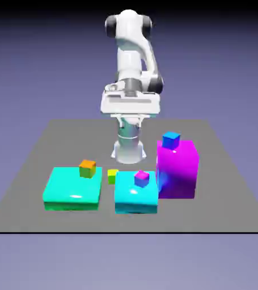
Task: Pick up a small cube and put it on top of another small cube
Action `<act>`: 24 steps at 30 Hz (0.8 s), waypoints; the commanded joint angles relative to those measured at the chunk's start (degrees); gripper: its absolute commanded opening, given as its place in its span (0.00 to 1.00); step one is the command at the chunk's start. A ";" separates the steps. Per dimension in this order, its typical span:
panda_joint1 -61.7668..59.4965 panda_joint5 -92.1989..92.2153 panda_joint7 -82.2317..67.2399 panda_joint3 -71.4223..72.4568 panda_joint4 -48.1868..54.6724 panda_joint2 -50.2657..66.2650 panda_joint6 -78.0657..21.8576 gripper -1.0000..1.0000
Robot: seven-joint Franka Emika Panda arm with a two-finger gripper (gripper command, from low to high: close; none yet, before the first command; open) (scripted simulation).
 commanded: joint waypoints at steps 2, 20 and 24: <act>0.70 1.69 3.70 -4.16 -1.39 1.83 -2.34 0.50; 6.81 16.46 36.13 -40.56 -13.58 17.89 -22.84 0.50; 8.09 23.93 30.94 -39.20 -12.54 21.51 -22.79 0.50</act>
